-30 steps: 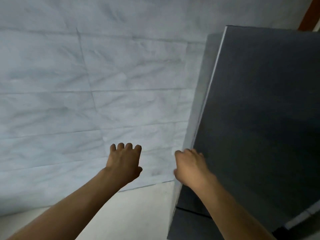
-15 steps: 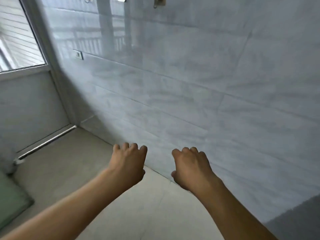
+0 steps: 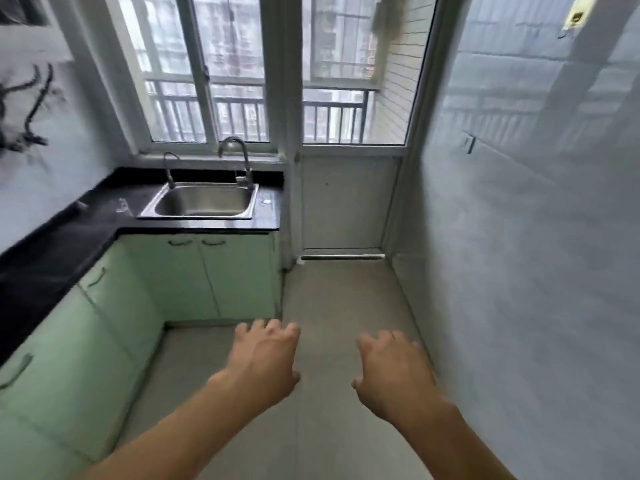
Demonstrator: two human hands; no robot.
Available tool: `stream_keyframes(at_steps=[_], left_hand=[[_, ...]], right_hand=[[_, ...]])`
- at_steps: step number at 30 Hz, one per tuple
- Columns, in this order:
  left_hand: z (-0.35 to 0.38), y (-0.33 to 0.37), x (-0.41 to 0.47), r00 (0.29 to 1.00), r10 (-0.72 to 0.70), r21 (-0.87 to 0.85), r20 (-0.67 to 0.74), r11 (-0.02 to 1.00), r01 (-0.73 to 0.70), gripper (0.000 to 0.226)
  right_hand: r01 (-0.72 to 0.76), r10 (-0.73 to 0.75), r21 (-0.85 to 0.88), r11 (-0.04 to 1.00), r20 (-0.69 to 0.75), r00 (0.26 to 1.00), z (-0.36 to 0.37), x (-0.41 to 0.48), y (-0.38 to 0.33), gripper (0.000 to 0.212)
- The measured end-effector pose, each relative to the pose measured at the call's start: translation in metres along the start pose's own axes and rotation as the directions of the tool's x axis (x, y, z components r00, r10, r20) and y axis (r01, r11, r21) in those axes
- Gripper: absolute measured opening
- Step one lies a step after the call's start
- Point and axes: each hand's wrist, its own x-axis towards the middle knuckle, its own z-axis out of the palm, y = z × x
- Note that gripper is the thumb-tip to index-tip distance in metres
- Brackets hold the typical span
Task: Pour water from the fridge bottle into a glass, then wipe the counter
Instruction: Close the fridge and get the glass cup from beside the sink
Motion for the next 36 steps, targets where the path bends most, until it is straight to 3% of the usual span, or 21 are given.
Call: stream_keyframes(at_steps=[5,9,14,18,22,27,32,36], left_hand=[[0.018,-0.065,0.001,0.958,-0.279,-0.054,0.061,0.958,0.282,0.047],[0.032,-0.123,0.015,0.912,-0.403,-0.115,0.075,0.905,0.409,0.04],[0.038,-0.2,0.07,0.887,-0.456,-0.176,0.071,0.87,0.461,0.042],[0.025,-0.256,0.119,0.896,-0.437,-0.188,0.082,0.876,0.444,0.037],[0.014,-0.308,0.164,0.901,-0.425,-0.131,0.084,0.892,0.433,0.034],[0.012,-0.357,0.217,0.881,-0.464,-0.141,0.092,0.87,0.473,0.041],[0.01,-0.403,0.274,0.812,-0.573,-0.142,0.11,0.8,0.584,0.043],[0.004,-0.446,0.318,0.713,-0.688,-0.158,0.137,0.695,0.701,0.044]], right_hand=[[0.312,-0.319,0.1,0.945,0.059,0.946,0.006,0.071,-0.063,0.036],[0.469,-0.478,0.106,0.877,0.088,0.874,0.005,0.128,-0.119,0.033],[0.552,-0.559,0.087,0.829,0.124,0.82,-0.002,0.215,-0.179,0.039],[0.592,-0.596,0.082,0.802,0.188,0.781,-0.019,0.284,-0.216,0.032],[0.597,-0.609,0.12,0.793,0.133,0.782,-0.027,0.343,-0.252,0.019],[0.623,-0.638,0.145,0.768,0.102,0.763,-0.02,0.415,-0.289,0.022],[0.7,-0.716,0.204,0.684,0.006,0.698,-0.012,0.503,-0.33,0.03],[0.798,-0.817,0.224,0.56,-0.01,0.576,-0.018,0.579,-0.371,0.032]])
